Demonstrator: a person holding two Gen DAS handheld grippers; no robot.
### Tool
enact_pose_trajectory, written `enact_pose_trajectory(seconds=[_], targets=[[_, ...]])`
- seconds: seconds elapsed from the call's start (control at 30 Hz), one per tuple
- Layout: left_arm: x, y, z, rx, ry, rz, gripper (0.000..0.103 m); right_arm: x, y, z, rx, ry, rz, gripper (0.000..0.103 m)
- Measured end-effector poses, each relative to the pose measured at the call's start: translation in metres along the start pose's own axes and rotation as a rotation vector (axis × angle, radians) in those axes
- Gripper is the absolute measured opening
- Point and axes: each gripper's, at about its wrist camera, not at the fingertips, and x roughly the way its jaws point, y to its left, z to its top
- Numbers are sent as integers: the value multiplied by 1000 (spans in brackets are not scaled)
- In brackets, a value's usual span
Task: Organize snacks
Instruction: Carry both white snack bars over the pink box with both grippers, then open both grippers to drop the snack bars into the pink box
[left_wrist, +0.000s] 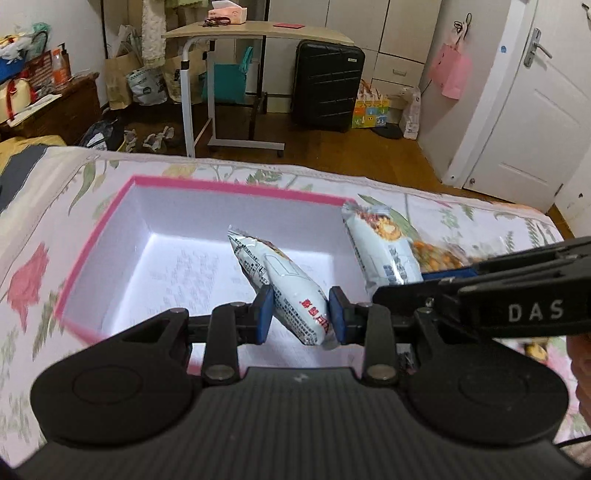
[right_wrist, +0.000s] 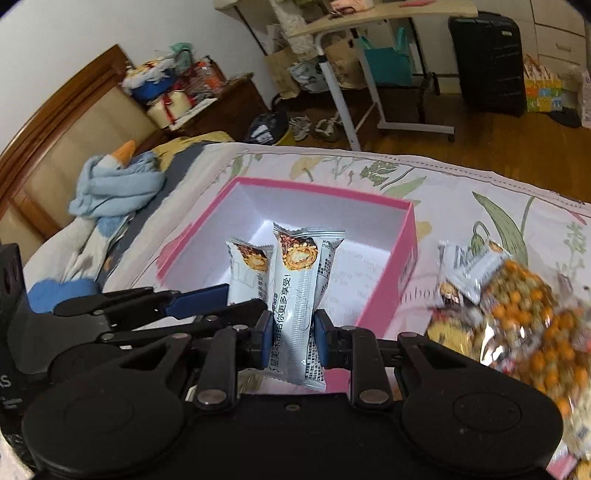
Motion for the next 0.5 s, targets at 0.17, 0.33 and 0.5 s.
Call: enact_pose_trajectory(seconds=[0.17,0.33,0.5], targets=[[43,22,18,27,34,16,31,42,-8,26,44,33,-30,28],[79,46,21,-19,110,-3,31,79,-11,40,36,81,-74,28],[109,53,15,-63,188,13,34,101,-14,44,7,96,-152,30]])
